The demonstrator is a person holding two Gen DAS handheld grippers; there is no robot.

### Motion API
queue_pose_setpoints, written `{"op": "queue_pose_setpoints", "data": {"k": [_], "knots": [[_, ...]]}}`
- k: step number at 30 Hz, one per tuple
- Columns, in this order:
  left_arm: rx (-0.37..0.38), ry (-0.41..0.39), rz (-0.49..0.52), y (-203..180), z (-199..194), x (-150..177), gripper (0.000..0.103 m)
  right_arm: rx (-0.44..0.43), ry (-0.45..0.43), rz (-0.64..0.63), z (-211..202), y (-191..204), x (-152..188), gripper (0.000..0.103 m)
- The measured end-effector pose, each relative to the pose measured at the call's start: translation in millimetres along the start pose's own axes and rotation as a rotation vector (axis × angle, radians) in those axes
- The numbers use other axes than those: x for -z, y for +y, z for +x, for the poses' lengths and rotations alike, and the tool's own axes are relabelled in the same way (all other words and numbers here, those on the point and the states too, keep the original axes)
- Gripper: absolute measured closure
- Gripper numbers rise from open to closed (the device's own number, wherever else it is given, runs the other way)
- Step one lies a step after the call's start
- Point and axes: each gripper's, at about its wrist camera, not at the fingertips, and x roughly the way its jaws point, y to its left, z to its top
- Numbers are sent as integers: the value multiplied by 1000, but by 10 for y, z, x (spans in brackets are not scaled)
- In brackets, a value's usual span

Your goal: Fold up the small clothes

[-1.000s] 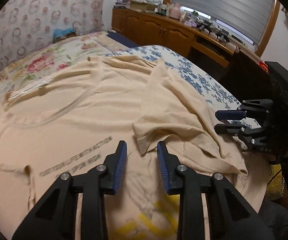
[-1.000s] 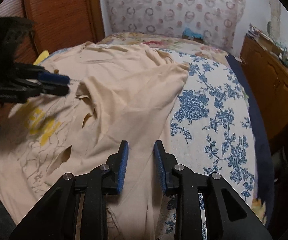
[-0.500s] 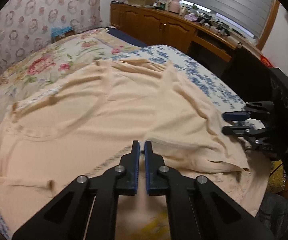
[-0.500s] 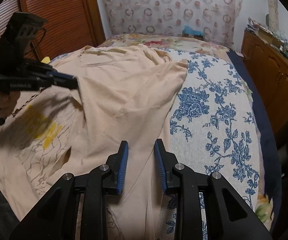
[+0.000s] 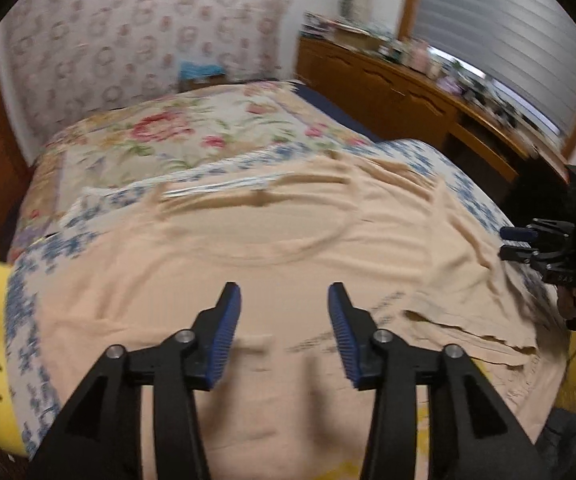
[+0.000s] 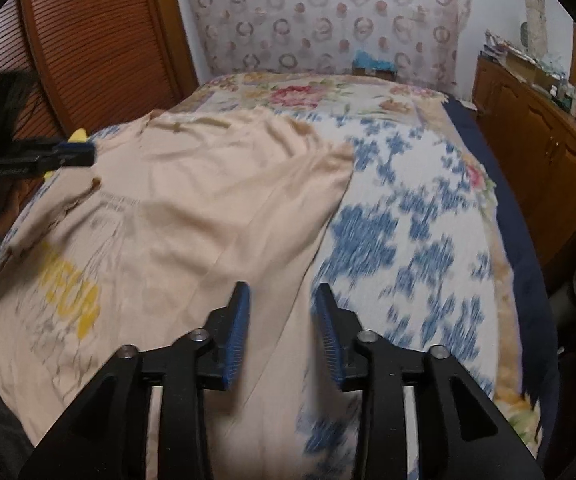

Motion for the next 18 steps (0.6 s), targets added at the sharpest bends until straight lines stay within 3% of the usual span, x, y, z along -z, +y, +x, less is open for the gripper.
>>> {"op": "queue_pose_setpoints", "data": {"k": [4, 10, 18], "knots": [[-77, -26, -72, 394, -99, 90, 50, 13, -7, -13, 149, -70, -250, 57], [-213, -4, -186, 979, -109, 268, 50, 15, 17, -5, 500, -218, -532, 57], [-294, 25, -264, 1461, -29, 426, 50, 60, 52, 7, 760, -293, -691, 55]]}}
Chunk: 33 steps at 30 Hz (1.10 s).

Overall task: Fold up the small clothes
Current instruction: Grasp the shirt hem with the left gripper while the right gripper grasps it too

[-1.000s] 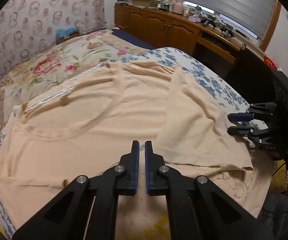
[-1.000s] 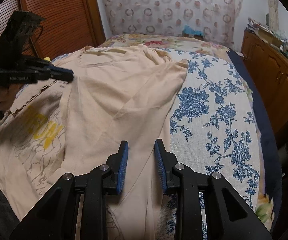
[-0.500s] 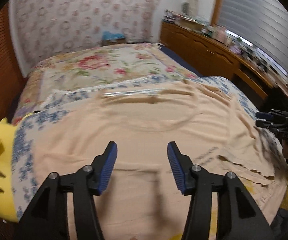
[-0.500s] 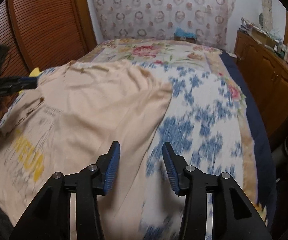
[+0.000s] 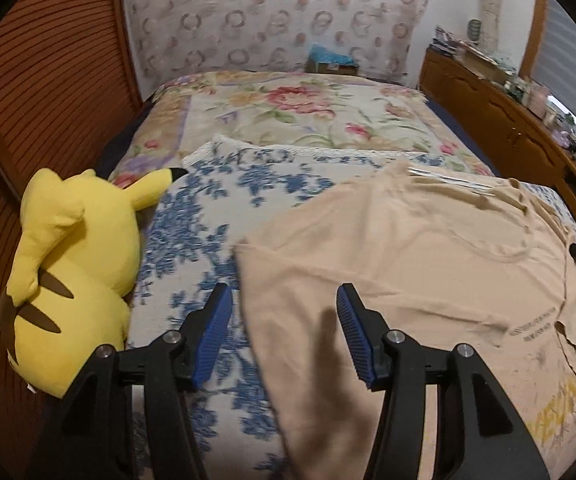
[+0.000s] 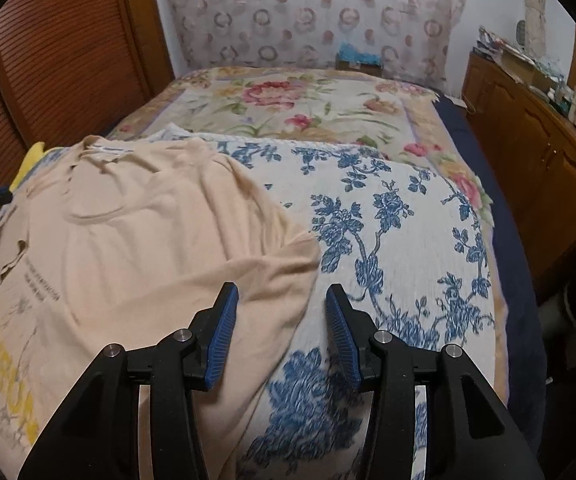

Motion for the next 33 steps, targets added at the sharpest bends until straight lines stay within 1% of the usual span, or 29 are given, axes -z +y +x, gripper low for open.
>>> {"op": "queue_pose_setpoints", "data": {"k": [4, 8, 16, 18, 20, 21, 22, 23, 24, 25, 26, 27, 28, 31, 33], "knots": [[-2, 14, -14, 72, 84, 3, 50, 6, 3, -6, 62, 27, -54, 51], [-2, 29, -18, 103, 162, -5, 50, 17, -16, -22, 104, 75, -68, 46], [-8, 27, -9, 94, 200, -61, 50, 16, -28, -16, 106, 69, -34, 45], [7, 19, -11, 82, 198, -59, 50, 17, -28, -18, 106, 74, -35, 45], [43, 9, -7, 72, 195, -59, 60, 11, -26, -30, 113, 91, -31, 45], [52, 5, -4, 62, 190, -59, 68, 6, -24, -37, 112, 100, -31, 53], [53, 4, -4, 63, 189, -67, 77, -8, -21, -51, 114, 135, -42, 58], [50, 4, -6, 69, 186, -76, 81, -22, -17, -62, 113, 169, -45, 67], [62, 6, -11, 82, 184, -76, 89, -31, -12, -75, 113, 202, -53, 73], [83, 11, -17, 90, 180, -82, 93, -45, -5, -85, 114, 225, -58, 79], [100, 17, -22, 99, 179, -89, 97, -68, 5, -95, 111, 246, -69, 97], [123, 27, -28, 108, 167, -93, 100, -85, 13, -109, 98, 281, -87, 98], [129, 26, -25, 90, 140, -91, 100, -87, 6, -119, 68, 309, -99, 98], [142, -14, 6, -2, -73, -70, 101, -112, -56, -126, -130, 402, -116, 99], [159, -57, 20, -72, -297, -34, 101, -122, -104, -116, -322, 428, -122, 99]]}}
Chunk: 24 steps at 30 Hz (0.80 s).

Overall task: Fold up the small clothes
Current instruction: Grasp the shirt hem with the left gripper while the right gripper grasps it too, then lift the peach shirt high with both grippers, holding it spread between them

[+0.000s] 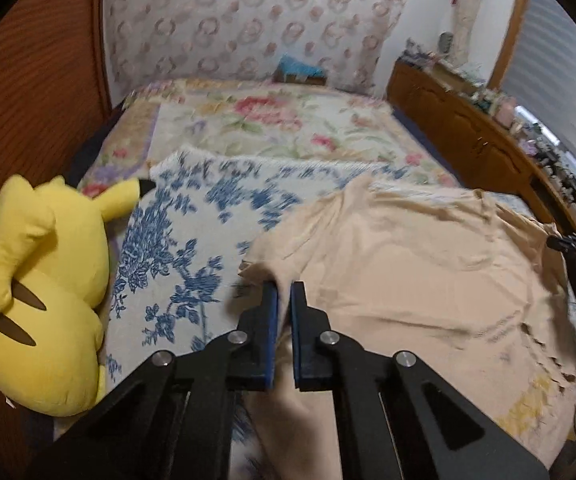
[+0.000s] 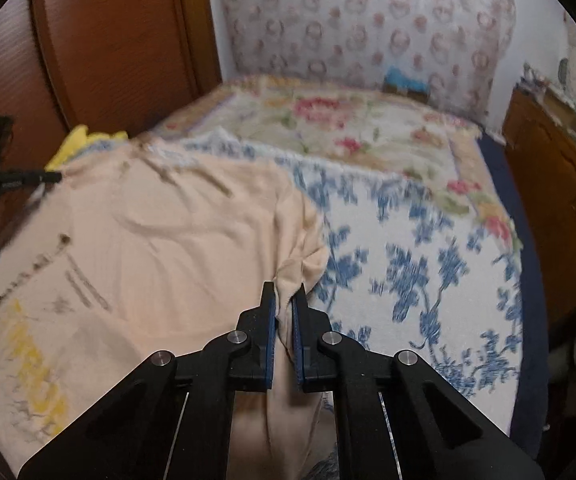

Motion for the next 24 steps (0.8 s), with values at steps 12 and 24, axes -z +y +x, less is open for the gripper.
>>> {"op": "queue_pose_setpoints", "data": {"k": [12, 24], "knots": [[24, -222, 71, -294, -1151, 474, 101, 2, -224, 6, -1253, 392, 282, 99], [2, -293, 58, -343, -1882, 1251, 101, 10, -258, 6, -2045, 677, 969, 99]]}}
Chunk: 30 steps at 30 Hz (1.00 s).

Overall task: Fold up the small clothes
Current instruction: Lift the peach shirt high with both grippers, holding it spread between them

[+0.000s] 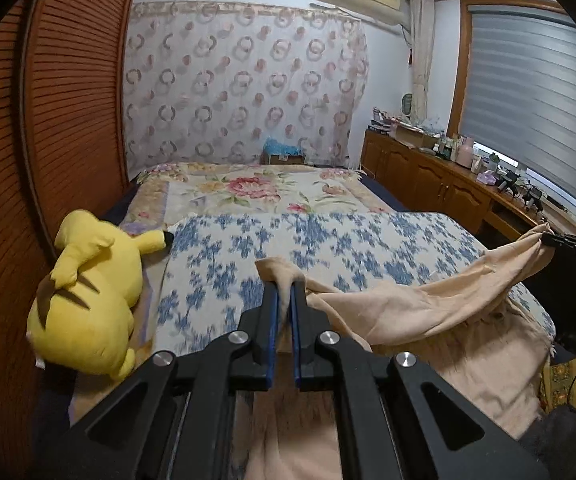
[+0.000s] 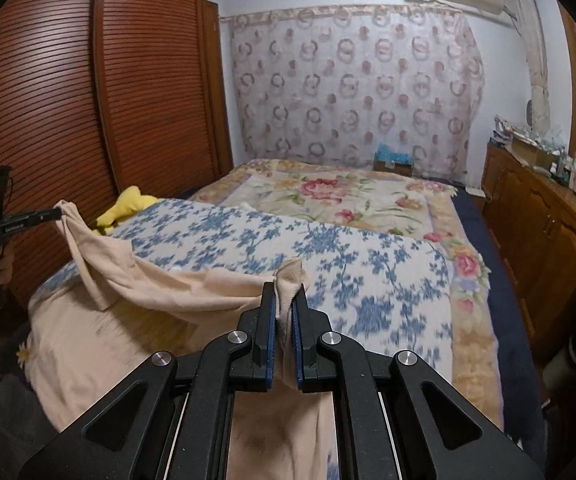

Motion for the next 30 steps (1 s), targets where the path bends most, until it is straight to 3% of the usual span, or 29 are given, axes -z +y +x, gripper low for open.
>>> {"op": "queue_pose_setpoints", "data": {"k": [7, 11, 15, 16, 18, 20, 30], "knots": [[-24, 68, -50, 98, -127, 315, 100, 5, 112, 47, -138, 32, 360, 99], [-44, 102, -21, 114, -112, 470, 90, 23, 178, 45, -92, 72, 544, 98], [-53, 101, -27, 155, -108, 470, 65, 55, 205, 33, -53, 65, 602, 88], [-49, 100, -23, 158, -92, 454, 62, 58, 198, 33, -58, 51, 586, 85], [-49, 109, -6, 155, -32, 427, 59, 83, 184, 24, -45, 38, 542, 68], [-59, 123, 11, 156, 64, 389, 56, 98, 178, 11, 16, 23, 503, 57], [-36, 246, 58, 124, 749, 313, 56, 83, 251, 16, 641, -123, 552, 53]]}}
